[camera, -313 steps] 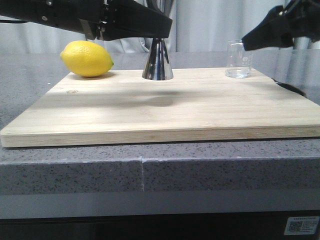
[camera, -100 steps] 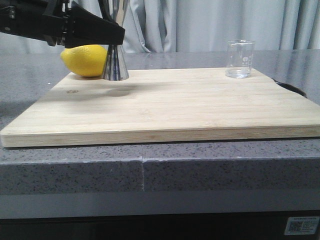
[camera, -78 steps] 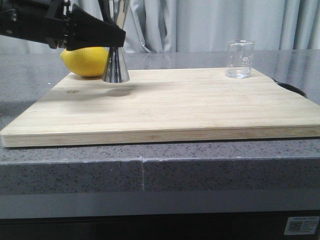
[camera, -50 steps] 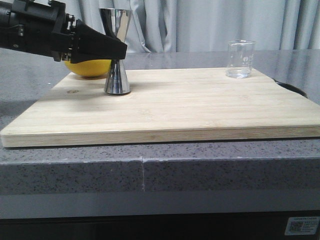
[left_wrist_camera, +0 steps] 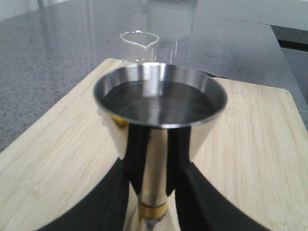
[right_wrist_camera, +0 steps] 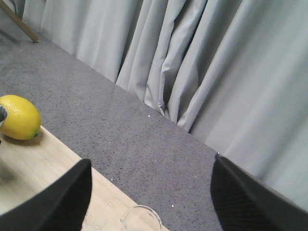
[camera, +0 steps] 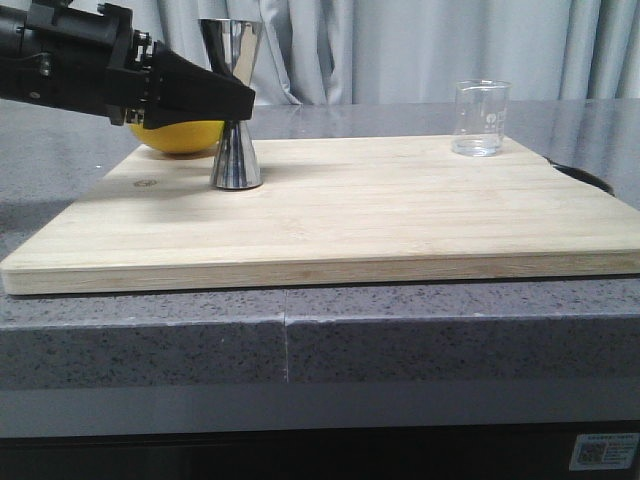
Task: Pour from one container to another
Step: 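Lower the filled steel jigger onto the board beside the lemon with the left gripper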
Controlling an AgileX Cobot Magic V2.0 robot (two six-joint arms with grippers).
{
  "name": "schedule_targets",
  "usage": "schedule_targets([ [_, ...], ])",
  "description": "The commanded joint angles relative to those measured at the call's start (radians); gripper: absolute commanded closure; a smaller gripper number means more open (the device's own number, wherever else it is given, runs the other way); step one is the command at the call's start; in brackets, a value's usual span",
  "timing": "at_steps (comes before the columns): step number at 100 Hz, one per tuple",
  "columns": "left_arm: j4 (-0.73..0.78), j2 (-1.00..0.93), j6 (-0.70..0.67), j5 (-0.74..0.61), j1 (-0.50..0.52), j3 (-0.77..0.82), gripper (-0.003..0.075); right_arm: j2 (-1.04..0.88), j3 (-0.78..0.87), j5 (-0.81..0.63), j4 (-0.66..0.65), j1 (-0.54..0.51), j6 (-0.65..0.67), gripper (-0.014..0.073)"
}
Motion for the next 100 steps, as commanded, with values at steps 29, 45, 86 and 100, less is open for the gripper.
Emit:
schedule_targets([
  [29, -0.080, -0.023, 0.005, 0.115, 0.004, -0.023, 0.0531, -0.023, -0.023, 0.003, 0.035, -0.005, -0.001, 0.0120],
  [45, -0.080, -0.023, 0.005, 0.115, 0.004, -0.023, 0.0531, -0.023, -0.023, 0.004, 0.035, -0.005, -0.001, 0.0120],
  [86, -0.078, -0.023, -0.007, 0.115, 0.004, -0.023, 0.0530, -0.023, -0.023, 0.004, 0.035, -0.005, -0.001, 0.0120],
  [100, -0.078, -0.023, -0.009, 0.115, 0.004, -0.023, 0.0530, -0.023, -0.023, 0.004, 0.035, -0.005, -0.001, 0.0120],
])
